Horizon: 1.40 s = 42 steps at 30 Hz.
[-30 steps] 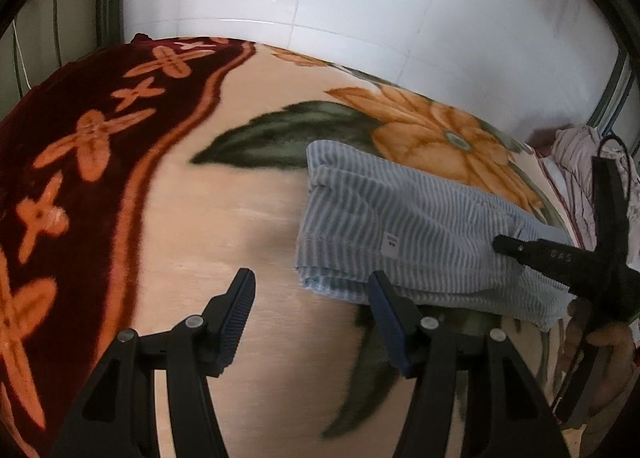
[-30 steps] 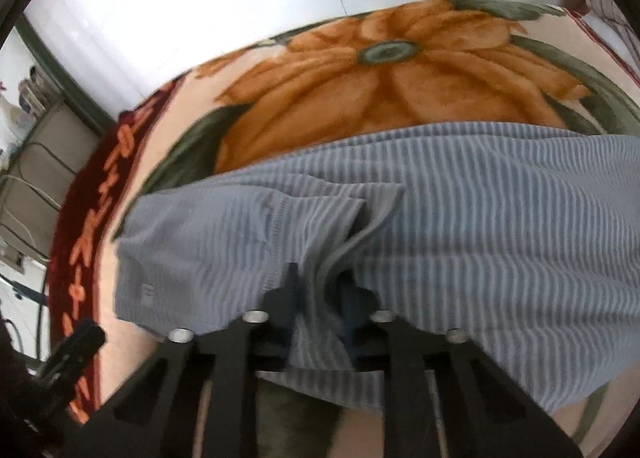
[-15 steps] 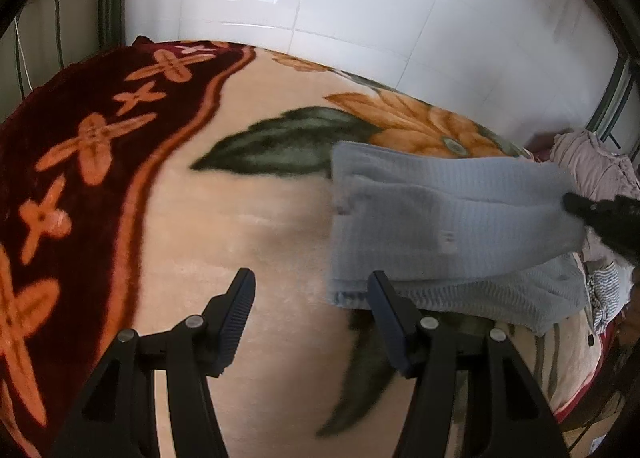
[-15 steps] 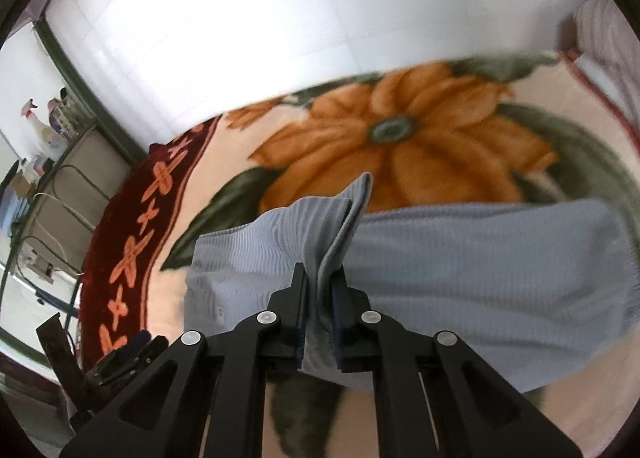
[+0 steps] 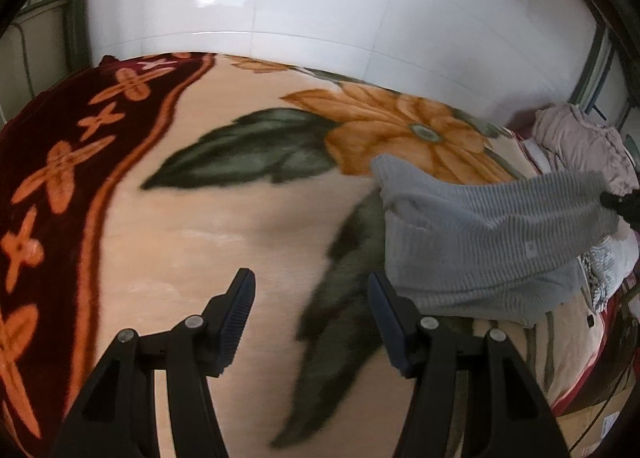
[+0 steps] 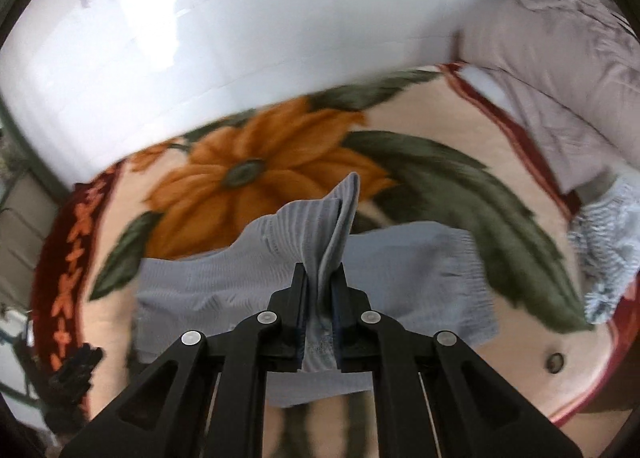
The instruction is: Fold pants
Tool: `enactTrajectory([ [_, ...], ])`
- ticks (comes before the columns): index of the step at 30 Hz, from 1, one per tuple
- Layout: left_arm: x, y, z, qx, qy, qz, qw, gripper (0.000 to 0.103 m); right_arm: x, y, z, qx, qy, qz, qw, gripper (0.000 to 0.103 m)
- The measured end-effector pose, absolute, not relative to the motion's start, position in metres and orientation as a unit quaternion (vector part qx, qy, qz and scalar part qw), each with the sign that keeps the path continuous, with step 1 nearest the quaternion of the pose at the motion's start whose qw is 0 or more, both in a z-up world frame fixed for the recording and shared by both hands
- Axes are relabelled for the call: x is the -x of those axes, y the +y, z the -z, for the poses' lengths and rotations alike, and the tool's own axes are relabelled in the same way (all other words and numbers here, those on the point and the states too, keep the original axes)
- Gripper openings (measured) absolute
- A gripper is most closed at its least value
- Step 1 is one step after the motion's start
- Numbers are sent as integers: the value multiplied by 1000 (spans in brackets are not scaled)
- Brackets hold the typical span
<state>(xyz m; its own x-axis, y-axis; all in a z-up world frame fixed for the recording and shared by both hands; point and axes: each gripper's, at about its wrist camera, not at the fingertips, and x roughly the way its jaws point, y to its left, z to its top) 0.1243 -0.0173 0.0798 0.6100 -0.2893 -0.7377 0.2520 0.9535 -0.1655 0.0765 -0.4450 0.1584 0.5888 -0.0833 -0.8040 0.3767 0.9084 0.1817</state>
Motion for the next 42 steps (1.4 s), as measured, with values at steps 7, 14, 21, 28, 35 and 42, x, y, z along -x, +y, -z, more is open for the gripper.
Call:
enactTrajectory([
  [7, -129, -46, -80, 10, 415, 178, 892, 61, -82, -482, -96, -159, 487, 186, 838, 11],
  [14, -139, -72, -74, 12, 412, 203, 888, 61, -94, -496, -49, -139, 520, 205, 817, 15],
  [21, -159, -90, -57, 42, 423, 221, 878, 61, -97, -498, -60, -123, 528, 227, 809, 22],
  [28, -170, -86, -36, 92, 440, 216, 867, 57, -100, -442, -103, -95, 495, 192, 842, 36],
  [35, -163, -83, -33, 106, 440, 241, 858, 16, -129, -351, -100, -144, 486, 28, 861, 36],
  [42, -151, -81, -41, 88, 444, 272, 849, 11, -126, -285, -66, -206, 469, -37, 858, 36],
])
